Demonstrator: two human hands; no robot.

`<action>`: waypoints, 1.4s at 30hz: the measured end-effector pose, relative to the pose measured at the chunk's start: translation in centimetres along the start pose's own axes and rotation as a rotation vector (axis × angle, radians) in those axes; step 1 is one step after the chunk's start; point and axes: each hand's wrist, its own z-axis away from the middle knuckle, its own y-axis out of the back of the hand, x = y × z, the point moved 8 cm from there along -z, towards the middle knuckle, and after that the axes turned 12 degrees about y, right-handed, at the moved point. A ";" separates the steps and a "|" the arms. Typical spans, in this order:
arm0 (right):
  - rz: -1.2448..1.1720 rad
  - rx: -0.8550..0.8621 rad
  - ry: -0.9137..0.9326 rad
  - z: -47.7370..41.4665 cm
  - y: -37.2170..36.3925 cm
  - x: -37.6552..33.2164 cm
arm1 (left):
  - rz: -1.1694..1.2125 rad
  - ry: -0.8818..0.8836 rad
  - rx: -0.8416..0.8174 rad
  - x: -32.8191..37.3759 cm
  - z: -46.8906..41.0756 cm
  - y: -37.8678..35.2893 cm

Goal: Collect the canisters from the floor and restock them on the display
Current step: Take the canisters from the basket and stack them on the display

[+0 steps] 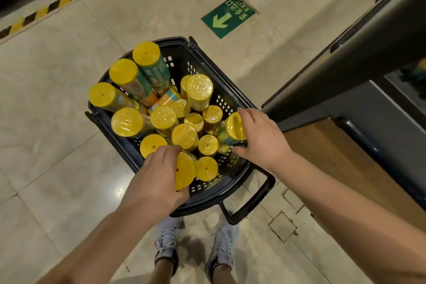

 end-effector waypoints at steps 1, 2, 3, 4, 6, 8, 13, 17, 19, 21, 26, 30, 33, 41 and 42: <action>0.010 -0.036 0.001 -0.8 -0.7 0.4 | 0.003 -0.011 0.007 0.3 0.2 0.4; 0.021 -0.072 0.003 -1.4 -1.4 0.7 | 0.008 -0.025 0.018 0.5 0.4 0.9; 0.034 -0.106 0.002 -1.9 -2.0 1.1 | 0.016 -0.040 0.031 0.8 0.6 1.3; 0.044 -0.131 -0.005 -2.2 -2.5 1.5 | 0.029 -0.051 0.044 1.1 0.7 1.8; 0.044 -0.153 -0.040 -2.4 -2.9 2.4 | 0.052 -0.069 0.071 1.4 0.9 2.6; 0.013 -0.150 -0.063 -2.0 -2.9 2.8 | 0.071 -0.095 0.087 1.9 1.1 3.5; -0.047 -0.099 -0.048 0.7 -0.5 1.3 | 0.110 -0.145 0.091 3.7 2.2 6.6; -0.217 -0.025 -0.087 4.3 5.3 -0.6 | 0.097 -0.171 0.126 6.2 4.0 10.7; -0.291 0.024 -0.111 6.5 9.3 -1.8 | 0.121 -0.174 0.134 7.5 5.1 13.1; -0.337 0.070 -0.128 8.7 13.8 -3.3 | 0.129 -0.198 0.151 9.0 6.5 15.9; -0.343 0.260 -0.109 15.2 26.4 -7.8 | 0.185 -0.249 0.211 12.8 12.1 23.8; -0.338 0.443 -0.111 21.1 35.8 -11.1 | 0.190 -0.373 0.314 17.2 17.6 30.9; -0.373 0.594 -0.139 25.3 41.7 -12.6 | 0.210 -0.490 0.376 21.4 21.4 36.1; -0.484 1.002 -0.218 37.0 53.5 -12.8 | 0.457 -0.686 0.354 32.4 29.0 45.3; -0.491 1.033 -0.216 38.3 54.4 -12.4 | 0.507 -0.703 0.324 33.7 29.8 45.7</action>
